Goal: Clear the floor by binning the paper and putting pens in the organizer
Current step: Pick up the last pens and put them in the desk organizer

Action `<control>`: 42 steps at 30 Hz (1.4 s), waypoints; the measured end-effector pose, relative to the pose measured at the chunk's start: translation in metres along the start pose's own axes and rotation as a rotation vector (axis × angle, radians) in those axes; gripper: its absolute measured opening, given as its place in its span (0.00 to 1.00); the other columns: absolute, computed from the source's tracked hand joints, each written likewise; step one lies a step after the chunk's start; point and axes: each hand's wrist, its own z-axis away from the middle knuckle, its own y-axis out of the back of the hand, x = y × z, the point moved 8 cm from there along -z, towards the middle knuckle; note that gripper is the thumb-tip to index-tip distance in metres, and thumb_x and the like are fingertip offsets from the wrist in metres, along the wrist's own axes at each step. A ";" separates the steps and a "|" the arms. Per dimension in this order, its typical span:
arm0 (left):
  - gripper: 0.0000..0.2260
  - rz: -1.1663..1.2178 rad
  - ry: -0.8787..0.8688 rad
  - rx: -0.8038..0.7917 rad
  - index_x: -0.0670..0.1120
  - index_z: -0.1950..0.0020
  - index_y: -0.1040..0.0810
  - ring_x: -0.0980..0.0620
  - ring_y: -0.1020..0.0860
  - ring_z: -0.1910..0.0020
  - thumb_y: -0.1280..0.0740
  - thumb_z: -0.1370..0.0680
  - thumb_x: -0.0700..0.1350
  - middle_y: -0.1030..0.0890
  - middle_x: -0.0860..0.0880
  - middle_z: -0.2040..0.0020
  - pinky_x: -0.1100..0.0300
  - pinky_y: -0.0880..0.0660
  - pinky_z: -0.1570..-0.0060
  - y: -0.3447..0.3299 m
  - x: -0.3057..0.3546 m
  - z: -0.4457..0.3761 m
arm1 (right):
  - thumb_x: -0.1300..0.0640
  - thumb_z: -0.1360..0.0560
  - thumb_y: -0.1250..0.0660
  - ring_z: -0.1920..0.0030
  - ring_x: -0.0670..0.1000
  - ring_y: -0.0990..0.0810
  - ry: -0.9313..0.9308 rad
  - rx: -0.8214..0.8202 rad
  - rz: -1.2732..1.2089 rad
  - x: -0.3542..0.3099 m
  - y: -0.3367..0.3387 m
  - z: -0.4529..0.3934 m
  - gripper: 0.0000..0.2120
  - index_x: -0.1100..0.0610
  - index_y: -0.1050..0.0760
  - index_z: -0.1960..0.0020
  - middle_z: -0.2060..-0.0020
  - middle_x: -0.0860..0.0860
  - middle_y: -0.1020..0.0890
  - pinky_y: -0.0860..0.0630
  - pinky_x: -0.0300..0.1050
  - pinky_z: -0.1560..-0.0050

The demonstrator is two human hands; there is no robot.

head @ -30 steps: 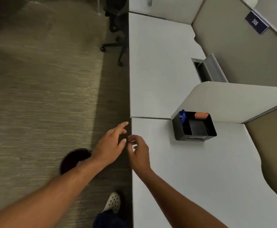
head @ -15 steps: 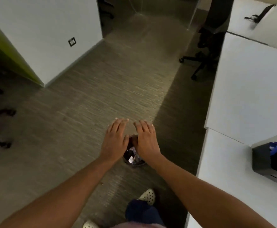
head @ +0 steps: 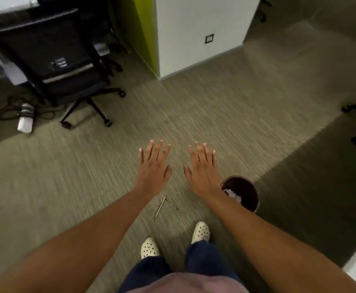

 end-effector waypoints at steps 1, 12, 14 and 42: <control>0.31 0.004 0.020 0.007 0.50 0.18 0.42 0.41 0.46 0.17 0.36 0.19 0.53 0.40 0.45 0.17 0.33 0.45 0.22 0.000 -0.010 0.002 | 0.49 0.18 0.37 0.17 0.62 0.46 0.019 -0.010 -0.007 -0.008 -0.005 -0.005 0.31 0.55 0.43 0.19 0.18 0.58 0.42 0.47 0.67 0.19; 0.30 0.048 0.233 0.008 0.51 0.18 0.45 0.42 0.51 0.16 0.39 0.18 0.55 0.43 0.45 0.16 0.34 0.48 0.20 -0.044 -0.065 0.029 | 0.47 0.17 0.40 0.17 0.61 0.47 0.167 -0.214 0.057 -0.026 -0.091 -0.033 0.31 0.54 0.45 0.18 0.18 0.58 0.42 0.48 0.67 0.19; 0.30 0.070 0.278 -0.011 0.51 0.18 0.45 0.42 0.51 0.16 0.39 0.17 0.55 0.43 0.45 0.17 0.34 0.48 0.20 -0.058 -0.078 0.034 | 0.47 0.17 0.41 0.17 0.61 0.48 0.182 -0.253 0.066 -0.027 -0.111 -0.032 0.31 0.54 0.46 0.18 0.18 0.58 0.43 0.48 0.67 0.19; 0.24 0.159 0.226 -0.480 0.49 0.25 0.35 0.47 0.27 0.44 0.35 0.20 0.48 0.28 0.47 0.40 0.50 0.24 0.44 -0.628 -0.258 0.100 | 0.52 0.16 0.39 0.36 0.59 0.26 -0.068 -0.720 0.062 0.145 -0.683 0.028 0.18 0.59 0.31 0.30 0.36 0.58 0.25 0.23 0.56 0.38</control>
